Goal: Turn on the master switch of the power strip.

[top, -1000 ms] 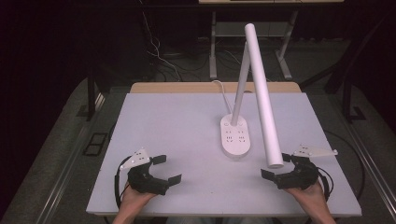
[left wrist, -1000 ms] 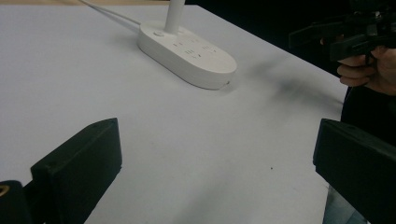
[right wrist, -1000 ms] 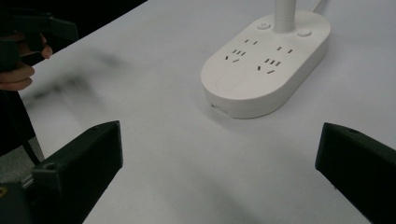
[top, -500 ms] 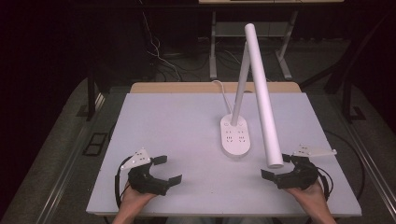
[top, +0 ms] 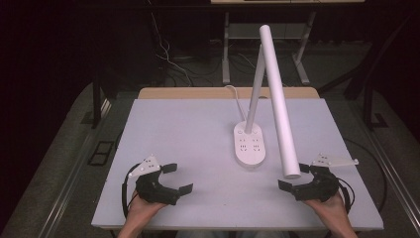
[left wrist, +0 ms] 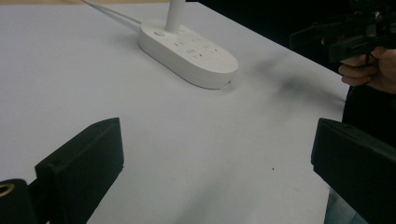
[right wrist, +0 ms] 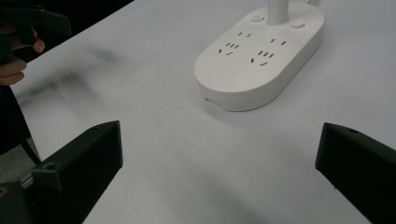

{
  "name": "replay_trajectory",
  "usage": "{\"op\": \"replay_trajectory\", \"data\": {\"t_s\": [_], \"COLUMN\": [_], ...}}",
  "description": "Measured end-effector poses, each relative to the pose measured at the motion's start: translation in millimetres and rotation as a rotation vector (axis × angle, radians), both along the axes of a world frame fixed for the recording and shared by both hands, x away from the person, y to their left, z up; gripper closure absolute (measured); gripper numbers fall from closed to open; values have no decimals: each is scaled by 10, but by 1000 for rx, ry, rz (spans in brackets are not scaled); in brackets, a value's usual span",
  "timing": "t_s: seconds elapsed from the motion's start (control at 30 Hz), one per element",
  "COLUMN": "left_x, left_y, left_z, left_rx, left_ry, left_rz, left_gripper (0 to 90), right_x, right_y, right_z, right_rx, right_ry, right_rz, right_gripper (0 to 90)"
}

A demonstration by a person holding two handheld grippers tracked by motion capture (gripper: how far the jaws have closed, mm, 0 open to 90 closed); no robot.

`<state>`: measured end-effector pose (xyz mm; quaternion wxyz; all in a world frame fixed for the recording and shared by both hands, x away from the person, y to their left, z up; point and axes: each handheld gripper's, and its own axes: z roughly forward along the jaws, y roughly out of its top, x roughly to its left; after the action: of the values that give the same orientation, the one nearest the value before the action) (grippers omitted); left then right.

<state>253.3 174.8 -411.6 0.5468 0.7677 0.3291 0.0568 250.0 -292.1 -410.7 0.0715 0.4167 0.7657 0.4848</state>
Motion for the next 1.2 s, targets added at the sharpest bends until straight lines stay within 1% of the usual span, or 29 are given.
{"op": "replay_trajectory", "data": {"t_s": [0.13,0.47,0.63,0.83,1.07,1.2], "left_x": [29,126,181,255,323,391], "left_y": [-14,-81,-112,-182,-243,-291], "left_z": [30,109,166,260,310,354], "left_rx": [9,54,59,87,103,116], "left_ry": [5,32,33,32,36,34], "left_rz": [-10,-48,-59,-85,-99,-114], "left_gripper": [13,13,13,13,13,18], "right_x": [2,2,4,5,2,8], "right_y": [0,5,2,8,10,8], "right_z": [-1,-5,-9,-14,-13,-14], "right_rx": [-1,-6,-10,-15,-15,-19], "right_ry": [-1,5,0,0,3,-1], "right_rz": [3,1,2,3,3,6], "right_gripper": [2,1,1,2,1,1]}}
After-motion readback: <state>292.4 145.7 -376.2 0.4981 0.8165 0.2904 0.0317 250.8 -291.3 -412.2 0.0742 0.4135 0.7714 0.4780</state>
